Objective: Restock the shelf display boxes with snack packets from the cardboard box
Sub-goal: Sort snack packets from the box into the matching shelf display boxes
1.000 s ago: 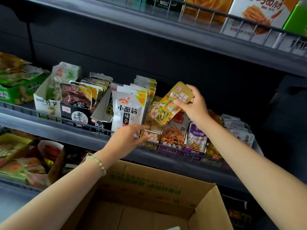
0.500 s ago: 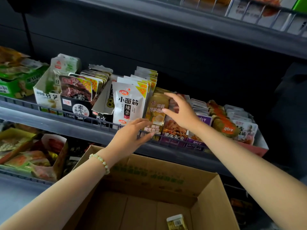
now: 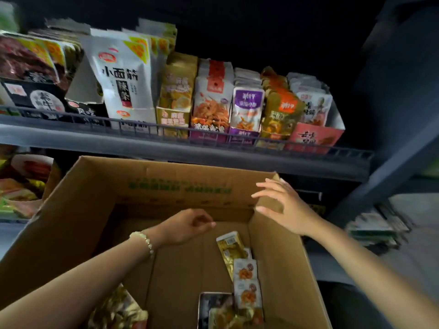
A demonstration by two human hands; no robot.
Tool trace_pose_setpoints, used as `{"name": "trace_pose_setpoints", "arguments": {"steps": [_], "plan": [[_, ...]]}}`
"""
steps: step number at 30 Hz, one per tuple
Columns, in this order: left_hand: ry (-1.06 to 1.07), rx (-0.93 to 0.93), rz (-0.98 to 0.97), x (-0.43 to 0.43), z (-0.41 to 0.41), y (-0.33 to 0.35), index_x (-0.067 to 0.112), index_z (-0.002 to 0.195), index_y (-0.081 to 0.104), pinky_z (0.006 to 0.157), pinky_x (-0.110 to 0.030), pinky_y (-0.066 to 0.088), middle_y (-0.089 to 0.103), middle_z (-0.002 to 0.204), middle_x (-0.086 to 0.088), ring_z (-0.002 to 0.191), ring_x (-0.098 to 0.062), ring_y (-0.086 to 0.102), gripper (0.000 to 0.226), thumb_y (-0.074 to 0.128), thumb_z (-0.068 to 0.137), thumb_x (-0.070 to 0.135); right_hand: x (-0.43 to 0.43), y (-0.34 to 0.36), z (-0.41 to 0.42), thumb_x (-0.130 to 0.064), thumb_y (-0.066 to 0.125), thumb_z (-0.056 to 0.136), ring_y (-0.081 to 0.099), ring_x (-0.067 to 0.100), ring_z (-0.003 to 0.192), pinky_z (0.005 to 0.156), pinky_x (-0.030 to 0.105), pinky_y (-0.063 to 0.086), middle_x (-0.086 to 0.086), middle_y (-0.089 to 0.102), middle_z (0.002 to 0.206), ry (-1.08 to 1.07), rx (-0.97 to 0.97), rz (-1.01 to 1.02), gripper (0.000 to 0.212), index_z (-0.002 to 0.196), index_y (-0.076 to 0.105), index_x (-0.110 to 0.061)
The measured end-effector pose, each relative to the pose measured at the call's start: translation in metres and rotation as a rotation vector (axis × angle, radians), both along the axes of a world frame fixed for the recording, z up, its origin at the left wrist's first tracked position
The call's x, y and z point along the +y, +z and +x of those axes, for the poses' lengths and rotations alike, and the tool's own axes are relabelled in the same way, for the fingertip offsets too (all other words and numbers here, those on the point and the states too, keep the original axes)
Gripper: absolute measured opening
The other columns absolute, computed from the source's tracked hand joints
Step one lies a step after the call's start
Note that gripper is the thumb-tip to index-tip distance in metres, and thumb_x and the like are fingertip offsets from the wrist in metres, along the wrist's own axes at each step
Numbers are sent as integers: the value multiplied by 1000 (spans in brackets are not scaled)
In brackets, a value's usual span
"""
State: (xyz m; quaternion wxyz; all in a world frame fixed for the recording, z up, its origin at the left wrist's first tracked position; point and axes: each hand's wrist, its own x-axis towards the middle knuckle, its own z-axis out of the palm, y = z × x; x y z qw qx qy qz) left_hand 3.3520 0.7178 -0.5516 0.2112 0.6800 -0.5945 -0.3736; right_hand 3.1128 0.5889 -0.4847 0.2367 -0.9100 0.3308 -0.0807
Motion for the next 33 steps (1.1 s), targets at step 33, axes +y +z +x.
{"name": "trace_pose_setpoints", "arguments": {"steps": [33], "plan": [[192,445,-39,13,-37,8,13,110,59,72,-28,59,74,99,-3,93,-14,72,36,73,77,6,-6,-14,2,-28,59,93,20,-2,135,109,23,9,-20,43,138,-24,-128,11,16,108,63,-32]]}}
